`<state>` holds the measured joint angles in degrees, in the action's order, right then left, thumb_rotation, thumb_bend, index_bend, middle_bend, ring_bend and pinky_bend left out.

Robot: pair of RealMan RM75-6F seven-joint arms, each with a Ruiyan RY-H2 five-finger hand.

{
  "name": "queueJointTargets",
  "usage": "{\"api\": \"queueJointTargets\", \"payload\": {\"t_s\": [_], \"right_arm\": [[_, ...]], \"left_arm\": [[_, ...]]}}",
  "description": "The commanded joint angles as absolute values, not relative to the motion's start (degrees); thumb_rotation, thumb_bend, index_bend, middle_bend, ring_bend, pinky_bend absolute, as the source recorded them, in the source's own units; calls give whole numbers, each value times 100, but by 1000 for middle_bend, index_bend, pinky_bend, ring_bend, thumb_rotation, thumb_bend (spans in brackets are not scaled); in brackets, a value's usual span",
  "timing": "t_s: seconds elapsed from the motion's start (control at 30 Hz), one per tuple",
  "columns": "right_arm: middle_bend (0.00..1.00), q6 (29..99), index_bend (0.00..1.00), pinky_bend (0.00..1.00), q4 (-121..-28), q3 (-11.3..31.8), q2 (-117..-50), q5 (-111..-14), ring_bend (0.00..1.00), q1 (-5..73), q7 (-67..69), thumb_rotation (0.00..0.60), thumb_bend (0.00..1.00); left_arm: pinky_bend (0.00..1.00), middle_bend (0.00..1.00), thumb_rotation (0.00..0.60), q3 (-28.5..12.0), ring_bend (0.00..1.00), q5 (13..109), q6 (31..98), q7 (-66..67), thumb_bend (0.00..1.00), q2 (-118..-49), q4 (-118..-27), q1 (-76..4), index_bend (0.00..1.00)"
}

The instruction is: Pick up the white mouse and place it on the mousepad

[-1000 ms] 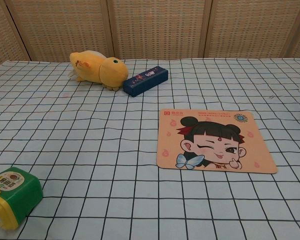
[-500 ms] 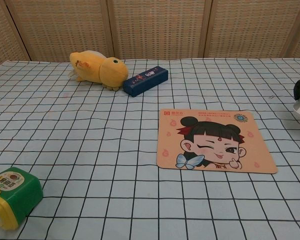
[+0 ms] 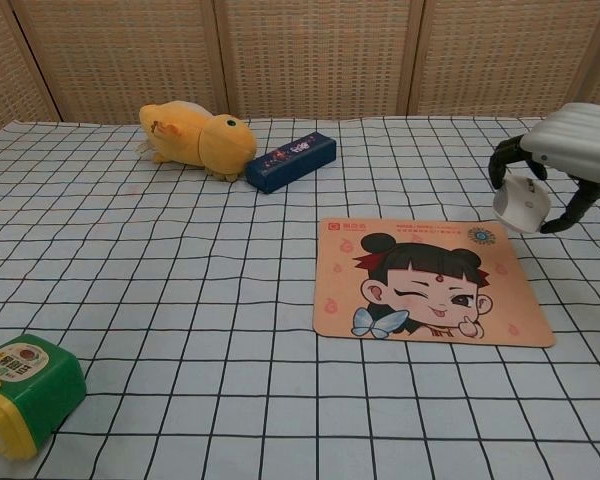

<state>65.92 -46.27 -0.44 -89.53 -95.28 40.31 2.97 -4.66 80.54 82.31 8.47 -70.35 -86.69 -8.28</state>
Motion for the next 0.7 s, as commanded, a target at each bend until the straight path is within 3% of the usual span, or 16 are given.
{"api": "queueJointTargets", "payload": {"t_s": [0.03, 0.4, 0.7], "right_arm": [[626, 6315, 809, 607, -5432, 108, -8868, -9541, 568, 4350, -516, 600, 222], [627, 5515, 809, 609, -5924, 301, -9230, -9250, 571, 4760, -1475, 600, 222], [626, 5419, 812, 609, -5792, -63, -9325, -9581, 570, 4843, -1435, 600, 222]], "left_arm": [[0, 0, 600, -468, 0, 8032, 8197, 812, 30, -7024, -8666, -833, 0], [0, 0, 600, -466, 0, 8026, 8165, 664, 30, -6969, -8676, -832, 0], [0, 0, 600, -465, 0, 8007, 8126, 626, 30, -6963, -8659, -842, 0]]}}
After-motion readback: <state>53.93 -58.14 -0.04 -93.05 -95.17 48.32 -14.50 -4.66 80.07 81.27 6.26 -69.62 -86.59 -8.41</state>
